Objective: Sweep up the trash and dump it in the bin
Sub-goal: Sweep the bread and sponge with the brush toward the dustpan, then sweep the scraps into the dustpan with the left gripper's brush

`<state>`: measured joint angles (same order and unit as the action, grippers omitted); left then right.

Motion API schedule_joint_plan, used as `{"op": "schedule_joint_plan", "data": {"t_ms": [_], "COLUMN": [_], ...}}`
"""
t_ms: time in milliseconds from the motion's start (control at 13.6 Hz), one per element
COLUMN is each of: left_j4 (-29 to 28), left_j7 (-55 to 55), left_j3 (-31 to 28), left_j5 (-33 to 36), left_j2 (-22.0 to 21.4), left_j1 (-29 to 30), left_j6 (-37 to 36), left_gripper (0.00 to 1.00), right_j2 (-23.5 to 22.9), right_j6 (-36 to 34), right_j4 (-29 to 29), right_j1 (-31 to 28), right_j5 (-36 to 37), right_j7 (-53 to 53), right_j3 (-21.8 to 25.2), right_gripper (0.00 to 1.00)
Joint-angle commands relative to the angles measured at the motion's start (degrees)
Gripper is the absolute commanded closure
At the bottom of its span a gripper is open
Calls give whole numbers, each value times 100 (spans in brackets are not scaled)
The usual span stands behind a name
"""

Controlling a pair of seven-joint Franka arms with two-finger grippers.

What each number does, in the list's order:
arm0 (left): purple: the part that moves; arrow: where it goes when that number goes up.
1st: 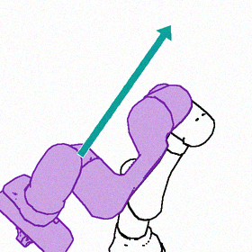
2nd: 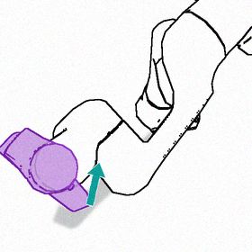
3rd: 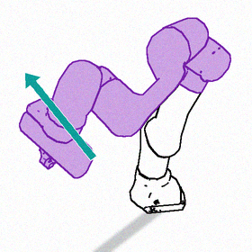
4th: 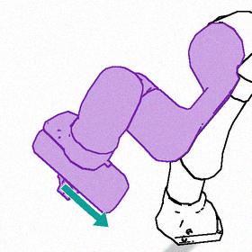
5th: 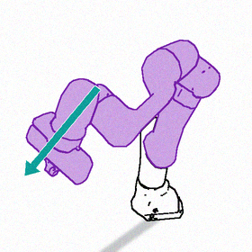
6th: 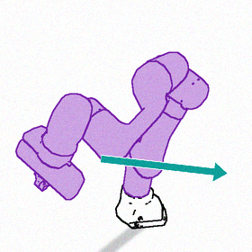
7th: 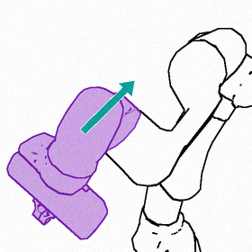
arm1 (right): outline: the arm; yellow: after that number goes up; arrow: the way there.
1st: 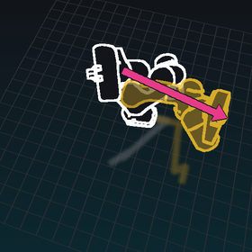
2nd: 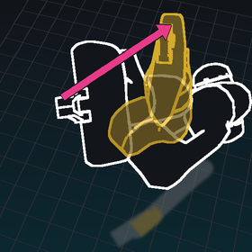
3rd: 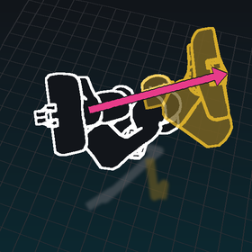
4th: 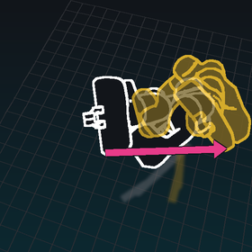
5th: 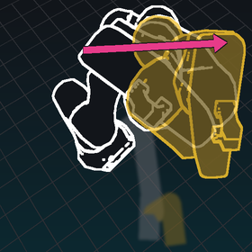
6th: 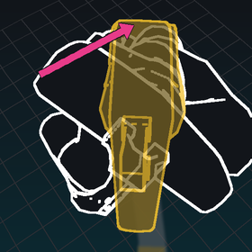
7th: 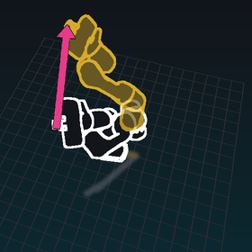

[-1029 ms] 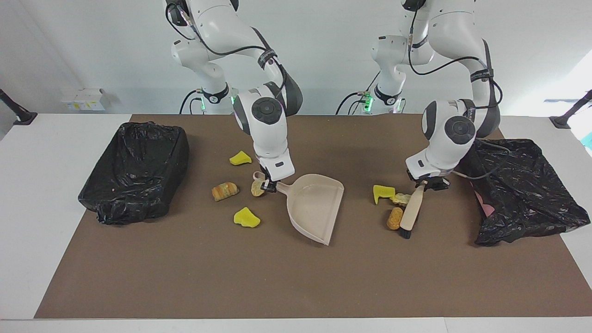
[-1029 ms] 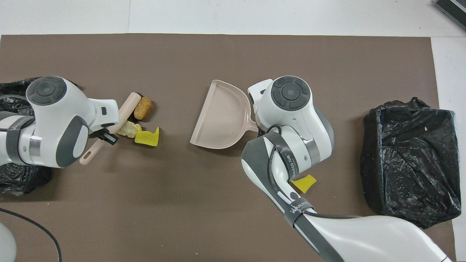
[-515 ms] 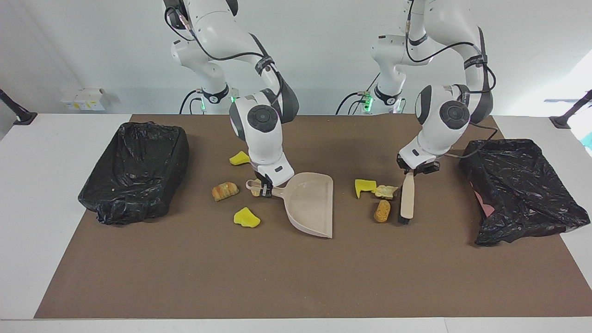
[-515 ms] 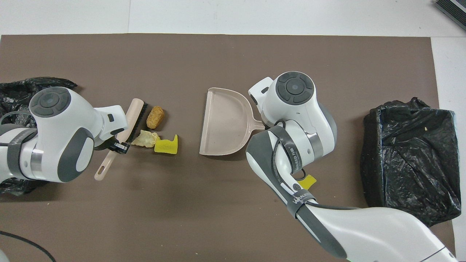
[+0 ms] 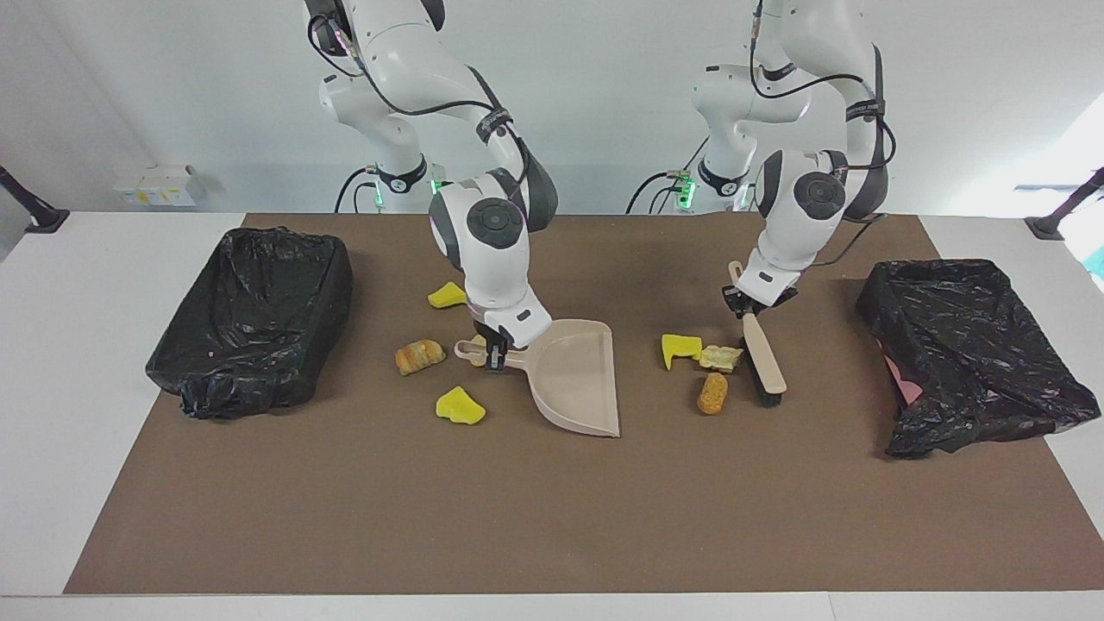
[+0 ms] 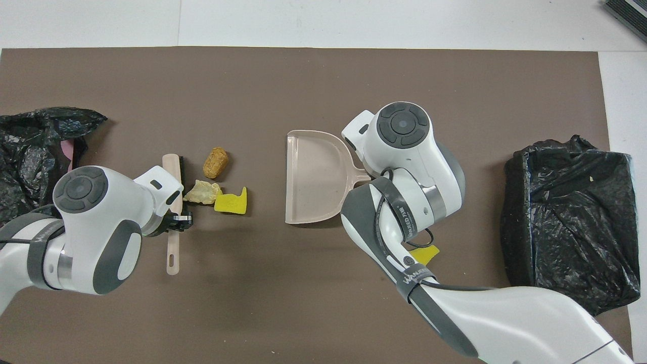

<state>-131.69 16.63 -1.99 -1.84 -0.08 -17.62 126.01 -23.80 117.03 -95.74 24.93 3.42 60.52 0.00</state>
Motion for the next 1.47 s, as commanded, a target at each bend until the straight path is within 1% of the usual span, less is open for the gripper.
{"op": "schedule_joint_plan", "data": {"t_ms": [0, 74, 147, 441, 588, 735, 882, 1029, 1176, 1250, 1397], "left_j4": [12, 178, 310, 723, 1100, 1434, 1498, 1620, 1848, 1997, 2095], "left_j7": [200, 191, 191, 208, 209, 235, 384, 393, 367, 367, 280], "left_j3": [-74, -56, -47, -56, -56, -56, -73, -161, -205, -205, -205], "left_j5": [-438, -527, -693, -1721, -1994, -2066, -2040, -1865, -1296, -1127, -881], "left_j2": [192, 245, 350, 509, 632, 729, 686, 685, 764, 895, 1158], "left_j1": [-461, -487, -697, -1479, -1761, -2007, -1982, -1877, -1361, -1236, -981], "left_j6": [406, 380, 363, 424, 380, 301, 266, 100, -198, -270, -192], "left_gripper": [100, 100, 100, 100, 100, 100, 100, 100, 100, 100, 100], "right_j2": [7, 7, 7, 7, 7, 15, 7, 7, 15, 15, 15], "right_j6": [-22, -22, -22, -13, -4, -4, 5, 5, 5, 5, 13], "right_j4": [3, 3, 3, 3, -6, -15, -15, -15, -15, -32, -41], "right_j1": [-49, -49, -49, -49, -49, -49, -49, -49, -49, -49, -49], "right_j5": [98, 98, 98, 98, 98, 89, 89, 89, 89, 89, 89], "right_j7": [179, 179, 179, 179, 179, 179, 171, 179, 171, 171, 171], "right_j3": [-35, -35, -35, -35, -35, -35, -35, -35, -35, -35, -35], "right_gripper": [100, 100, 100, 100, 100, 100, 100, 100, 100, 100, 100]}}
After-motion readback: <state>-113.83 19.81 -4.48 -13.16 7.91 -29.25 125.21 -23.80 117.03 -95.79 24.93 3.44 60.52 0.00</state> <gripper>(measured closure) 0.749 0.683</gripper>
